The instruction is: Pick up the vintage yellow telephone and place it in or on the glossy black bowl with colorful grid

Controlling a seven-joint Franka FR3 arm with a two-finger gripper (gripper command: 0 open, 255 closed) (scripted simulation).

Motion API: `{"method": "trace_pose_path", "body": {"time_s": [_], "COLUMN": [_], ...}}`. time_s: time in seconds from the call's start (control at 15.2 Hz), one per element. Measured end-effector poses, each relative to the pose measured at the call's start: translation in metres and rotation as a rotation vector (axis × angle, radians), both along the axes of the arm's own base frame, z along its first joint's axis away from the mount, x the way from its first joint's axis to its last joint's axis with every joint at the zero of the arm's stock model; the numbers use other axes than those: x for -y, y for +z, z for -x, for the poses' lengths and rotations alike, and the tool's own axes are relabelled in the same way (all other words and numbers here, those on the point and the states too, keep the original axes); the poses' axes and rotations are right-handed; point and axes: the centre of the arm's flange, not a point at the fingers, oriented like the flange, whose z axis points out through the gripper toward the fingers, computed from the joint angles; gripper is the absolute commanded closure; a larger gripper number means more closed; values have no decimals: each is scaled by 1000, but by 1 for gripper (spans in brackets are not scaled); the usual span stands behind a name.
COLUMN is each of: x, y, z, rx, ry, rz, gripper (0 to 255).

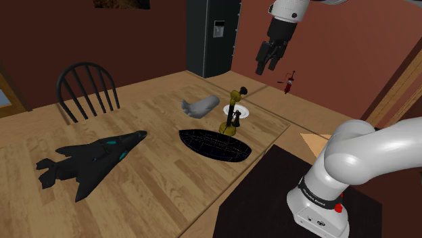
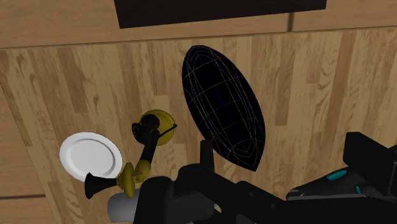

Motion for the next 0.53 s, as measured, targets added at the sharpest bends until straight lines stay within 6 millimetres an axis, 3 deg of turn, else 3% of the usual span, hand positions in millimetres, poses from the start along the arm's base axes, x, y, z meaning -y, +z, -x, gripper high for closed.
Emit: {"method": "trace_pose_path", "body": {"time_s": [0.2,0.53], "x": [5,34], "y": [-13,-63], "z": [-8,-33], "rx": [-3,-14], "ry": [7,33], "rz": [5,25], "gripper": [0,0]}}
